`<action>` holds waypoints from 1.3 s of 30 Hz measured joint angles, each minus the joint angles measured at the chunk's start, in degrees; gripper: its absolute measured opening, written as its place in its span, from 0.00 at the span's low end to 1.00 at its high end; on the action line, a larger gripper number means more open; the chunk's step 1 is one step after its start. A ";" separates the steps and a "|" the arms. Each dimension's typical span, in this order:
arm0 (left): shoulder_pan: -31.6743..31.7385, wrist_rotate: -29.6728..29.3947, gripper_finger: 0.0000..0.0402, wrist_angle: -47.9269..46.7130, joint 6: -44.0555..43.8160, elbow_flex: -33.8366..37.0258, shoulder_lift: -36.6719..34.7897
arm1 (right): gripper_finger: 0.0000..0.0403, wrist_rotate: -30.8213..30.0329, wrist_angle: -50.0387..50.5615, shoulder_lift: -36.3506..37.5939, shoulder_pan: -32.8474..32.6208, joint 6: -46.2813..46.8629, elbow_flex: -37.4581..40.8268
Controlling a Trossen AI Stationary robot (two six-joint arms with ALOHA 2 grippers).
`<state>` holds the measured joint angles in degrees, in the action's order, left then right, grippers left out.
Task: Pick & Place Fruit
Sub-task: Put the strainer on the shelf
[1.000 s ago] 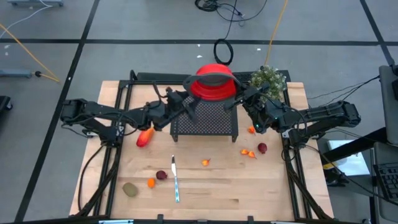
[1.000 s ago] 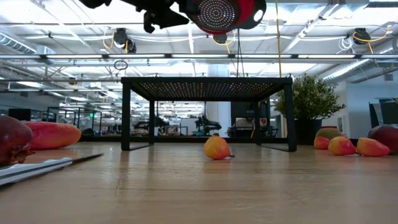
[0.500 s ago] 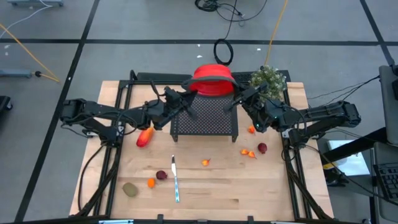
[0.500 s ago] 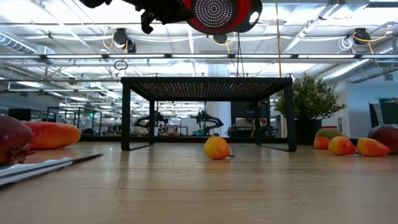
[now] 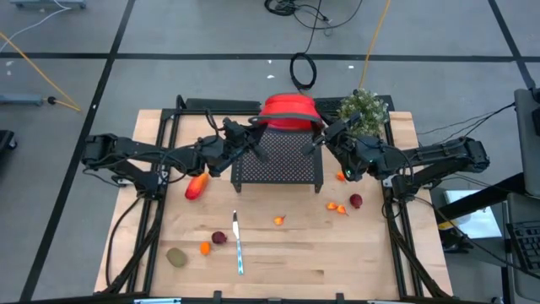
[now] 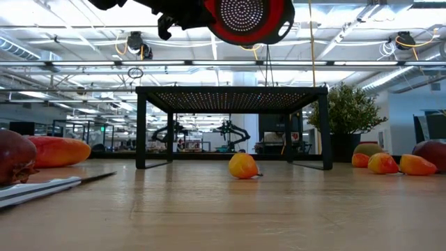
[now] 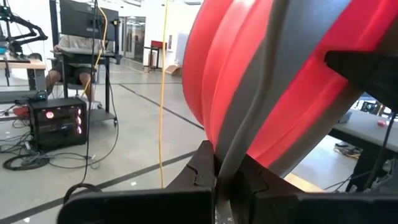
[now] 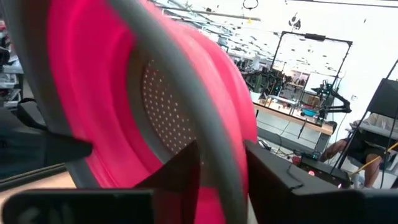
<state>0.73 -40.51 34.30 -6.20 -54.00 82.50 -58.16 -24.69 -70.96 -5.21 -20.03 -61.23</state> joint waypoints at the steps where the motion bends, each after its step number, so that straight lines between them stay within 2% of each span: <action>1: 0.00 0.07 0.01 -0.02 -0.32 0.00 0.00 | 0.30 0.05 0.14 0.00 -0.02 -0.02 0.00; 6: 0.44 0.20 0.01 -0.74 -3.80 0.02 0.02 | 0.38 -0.03 1.79 0.00 -0.04 -0.09 0.00; 14: 2.62 1.09 0.01 -9.79 -14.83 0.11 -1.90 | 0.47 -0.23 6.71 0.00 -0.09 -0.15 0.00; 21: 5.41 6.25 0.01 -18.06 -23.02 0.09 -3.40 | 0.52 -0.35 7.02 0.00 -0.87 -0.15 0.00; 27: 8.11 10.68 0.01 -23.05 -26.13 0.11 -5.64 | 0.52 -0.34 7.06 0.00 -3.64 -0.63 0.00; 34: 12.90 20.93 0.01 -28.34 -30.53 0.02 -8.16 | 0.49 -0.47 7.51 0.23 -6.61 -1.67 0.00; 39: 16.46 30.83 0.01 -34.37 -35.91 0.02 -8.79 | 0.40 -0.42 12.34 1.88 -7.41 -0.57 0.00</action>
<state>17.20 -9.68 -0.07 -42.11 -53.98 73.71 -58.58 -12.35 -69.08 -12.62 -20.60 -61.23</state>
